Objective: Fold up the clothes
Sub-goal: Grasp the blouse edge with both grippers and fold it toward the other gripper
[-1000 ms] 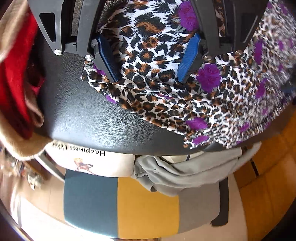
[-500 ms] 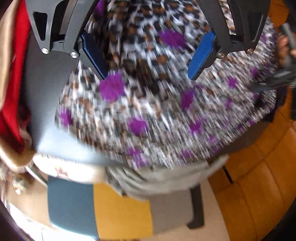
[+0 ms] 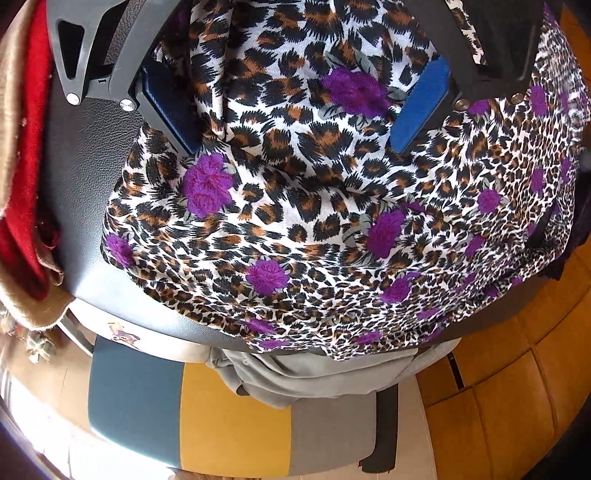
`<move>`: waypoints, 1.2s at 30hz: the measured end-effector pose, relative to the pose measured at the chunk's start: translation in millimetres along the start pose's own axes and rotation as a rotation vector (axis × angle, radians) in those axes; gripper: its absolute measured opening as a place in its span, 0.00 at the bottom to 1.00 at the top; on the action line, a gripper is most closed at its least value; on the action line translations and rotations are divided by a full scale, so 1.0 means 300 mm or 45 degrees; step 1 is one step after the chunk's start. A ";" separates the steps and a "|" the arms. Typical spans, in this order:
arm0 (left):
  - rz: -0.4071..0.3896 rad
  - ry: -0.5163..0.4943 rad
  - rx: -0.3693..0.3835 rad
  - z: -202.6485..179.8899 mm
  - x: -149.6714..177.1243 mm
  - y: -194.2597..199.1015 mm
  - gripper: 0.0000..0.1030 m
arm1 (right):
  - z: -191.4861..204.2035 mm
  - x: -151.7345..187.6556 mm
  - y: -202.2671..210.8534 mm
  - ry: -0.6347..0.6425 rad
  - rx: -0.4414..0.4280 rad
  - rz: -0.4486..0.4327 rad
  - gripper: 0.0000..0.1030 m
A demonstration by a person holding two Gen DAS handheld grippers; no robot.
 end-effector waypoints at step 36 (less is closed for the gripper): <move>0.103 -0.588 0.287 -0.600 -0.577 -0.946 0.06 | -0.130 -0.554 -0.466 0.040 -0.267 0.050 0.05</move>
Point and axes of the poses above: each gripper's, at about its wrist camera, not at the fingertips, and y roughly against the way its jaws point, z to its left, x to its underside, the point moved 7 cm from there along -y, roughly the way its jaws point, and after that the axes turned 13 degrees about -z, right-handed, at the moved point
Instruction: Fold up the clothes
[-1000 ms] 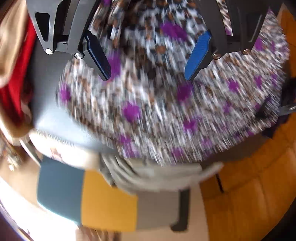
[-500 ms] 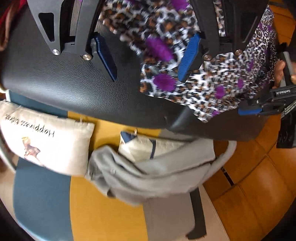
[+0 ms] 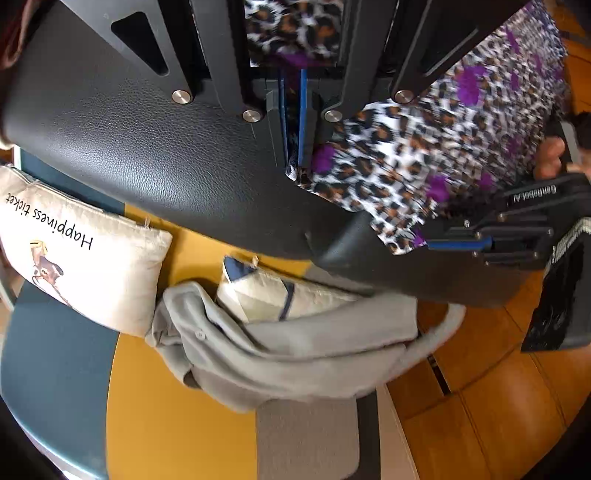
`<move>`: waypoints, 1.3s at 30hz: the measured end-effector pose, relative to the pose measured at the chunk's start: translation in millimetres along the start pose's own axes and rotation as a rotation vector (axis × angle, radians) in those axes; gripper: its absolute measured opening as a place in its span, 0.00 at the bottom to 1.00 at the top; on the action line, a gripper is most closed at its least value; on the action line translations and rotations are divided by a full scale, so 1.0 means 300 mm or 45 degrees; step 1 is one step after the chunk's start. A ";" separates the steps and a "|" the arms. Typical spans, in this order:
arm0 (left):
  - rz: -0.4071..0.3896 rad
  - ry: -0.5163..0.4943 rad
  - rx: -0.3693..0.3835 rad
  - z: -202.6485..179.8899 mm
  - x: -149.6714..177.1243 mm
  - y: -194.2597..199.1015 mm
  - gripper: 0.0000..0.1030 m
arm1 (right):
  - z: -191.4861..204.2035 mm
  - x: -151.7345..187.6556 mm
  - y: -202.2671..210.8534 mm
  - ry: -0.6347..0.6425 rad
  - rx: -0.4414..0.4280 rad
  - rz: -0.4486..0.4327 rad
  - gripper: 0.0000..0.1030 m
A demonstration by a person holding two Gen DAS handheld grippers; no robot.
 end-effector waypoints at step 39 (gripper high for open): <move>-0.018 0.261 0.000 -0.143 0.416 0.254 0.12 | 0.239 0.425 0.295 -0.121 0.097 -0.078 0.32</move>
Point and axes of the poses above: each gripper's, at about its wrist camera, not at the fingertips, and y roughly against the way its jaws point, z to its left, x to its underside, the point moved 7 cm from there along -y, roughly the way its jaws point, and after that the axes turned 13 degrees about -z, right-handed, at the moved point
